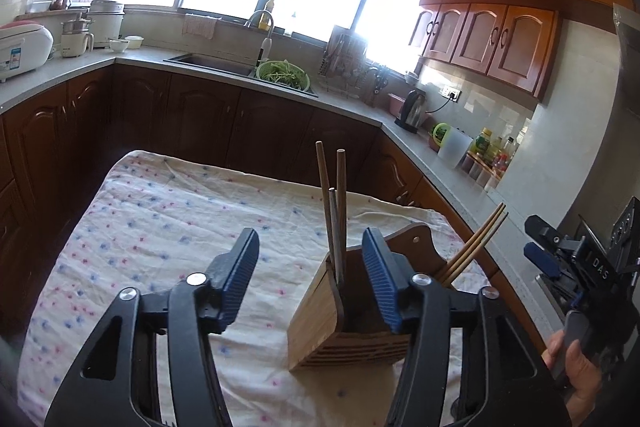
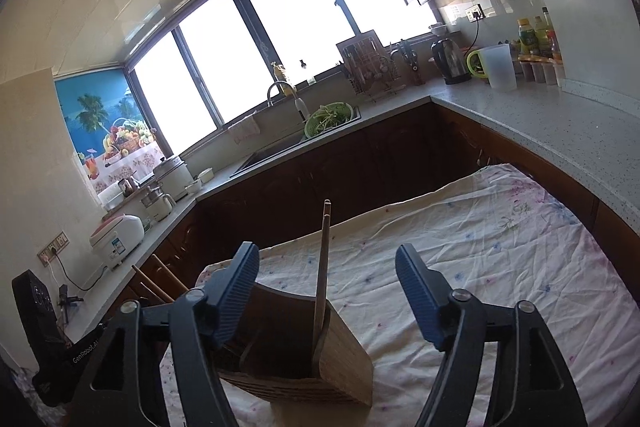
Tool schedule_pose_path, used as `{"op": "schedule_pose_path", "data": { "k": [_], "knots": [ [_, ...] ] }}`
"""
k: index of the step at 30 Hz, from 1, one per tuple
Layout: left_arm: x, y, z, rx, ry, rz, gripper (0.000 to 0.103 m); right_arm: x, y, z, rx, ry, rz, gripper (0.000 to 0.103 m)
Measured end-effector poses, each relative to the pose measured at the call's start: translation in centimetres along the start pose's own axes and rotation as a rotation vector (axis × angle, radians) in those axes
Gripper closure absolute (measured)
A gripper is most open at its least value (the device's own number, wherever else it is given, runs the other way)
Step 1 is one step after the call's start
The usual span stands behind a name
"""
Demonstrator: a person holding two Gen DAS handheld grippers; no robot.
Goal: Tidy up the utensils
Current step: 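Move both open grippers back toward the spoon and metal chopsticks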
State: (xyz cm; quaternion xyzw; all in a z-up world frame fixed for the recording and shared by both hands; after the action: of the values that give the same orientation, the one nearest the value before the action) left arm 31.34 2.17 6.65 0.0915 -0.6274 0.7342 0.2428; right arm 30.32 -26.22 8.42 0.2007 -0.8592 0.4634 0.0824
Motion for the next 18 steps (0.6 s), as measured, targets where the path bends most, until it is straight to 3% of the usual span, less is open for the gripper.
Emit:
{"op": "schedule_pose_path", "data": {
  "k": [1, 4, 18],
  "knots": [
    [0.3, 0.2, -0.1, 0.002, -0.005, -0.004, 0.03, 0.5, 0.0, 0.1, 0.0, -0.002, 0.006, 0.011],
    [1.4, 1.0, -0.3, 0.009, -0.03, -0.011, 0.016, 1.6, 0.1, 0.1, 0.0, -0.015, 0.007, 0.0],
    [7.7, 5.5, -0.4, -0.007, -0.067, -0.042, 0.01, 8.5, 4.4, 1.3, 0.056, 0.005, -0.039, 0.0]
  ]
}}
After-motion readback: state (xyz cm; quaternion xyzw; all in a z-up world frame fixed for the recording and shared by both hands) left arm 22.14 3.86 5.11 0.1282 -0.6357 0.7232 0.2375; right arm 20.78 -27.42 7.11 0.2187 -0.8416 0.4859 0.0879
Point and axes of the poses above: each gripper's, at about its wrist camera, not at the fingertips, and x roughly against the way its jaws point, z to its right, y to its underside, the point moved 2 cm from there along -x, roughly the way its jaws point, and after that the axes turned 9 degrees about -x, right-handed, at the moved point
